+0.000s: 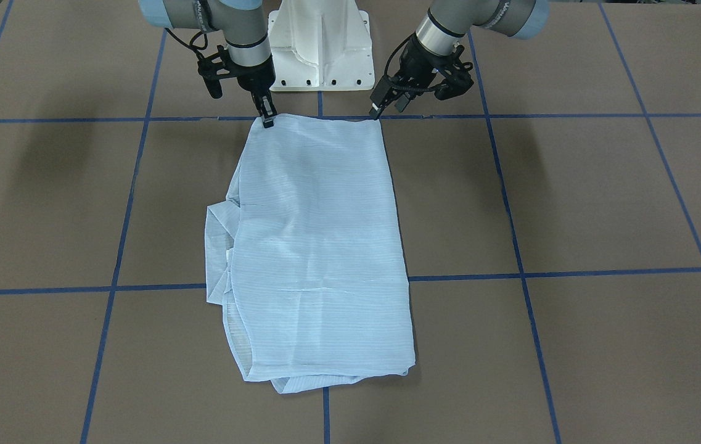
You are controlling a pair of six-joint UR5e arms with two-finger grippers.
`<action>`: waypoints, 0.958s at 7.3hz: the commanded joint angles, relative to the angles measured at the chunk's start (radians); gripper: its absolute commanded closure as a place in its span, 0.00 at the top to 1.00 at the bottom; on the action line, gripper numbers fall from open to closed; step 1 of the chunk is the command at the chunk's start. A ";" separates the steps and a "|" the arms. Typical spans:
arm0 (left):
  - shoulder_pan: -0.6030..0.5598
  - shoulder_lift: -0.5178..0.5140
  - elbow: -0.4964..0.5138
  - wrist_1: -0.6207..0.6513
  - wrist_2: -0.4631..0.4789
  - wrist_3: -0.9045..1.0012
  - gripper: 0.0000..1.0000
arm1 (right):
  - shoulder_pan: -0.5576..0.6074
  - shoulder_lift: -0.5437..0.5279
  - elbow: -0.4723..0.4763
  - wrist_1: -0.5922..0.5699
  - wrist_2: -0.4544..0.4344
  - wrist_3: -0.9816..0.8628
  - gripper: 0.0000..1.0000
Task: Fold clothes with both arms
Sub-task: 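Move the left gripper to the other near corner of the shirt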
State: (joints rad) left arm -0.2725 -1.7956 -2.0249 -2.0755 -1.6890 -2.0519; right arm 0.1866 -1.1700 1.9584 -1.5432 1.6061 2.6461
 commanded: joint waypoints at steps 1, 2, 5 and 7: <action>0.045 -0.013 0.051 0.000 0.029 -0.013 0.85 | -0.001 0.000 -0.001 0.000 0.000 0.000 0.00; 0.055 -0.015 0.077 0.000 0.031 -0.011 0.84 | -0.003 0.000 -0.001 0.000 0.000 0.000 0.00; 0.064 -0.069 0.141 0.000 0.031 -0.011 0.78 | -0.004 0.000 0.000 0.000 0.000 0.000 0.00; 0.067 -0.079 0.155 0.000 0.032 -0.011 0.74 | -0.004 0.000 0.000 0.000 0.000 0.000 0.00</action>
State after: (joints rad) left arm -0.2074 -1.8663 -1.8803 -2.0754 -1.6573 -2.0632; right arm 0.1826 -1.1704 1.9588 -1.5432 1.6061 2.6461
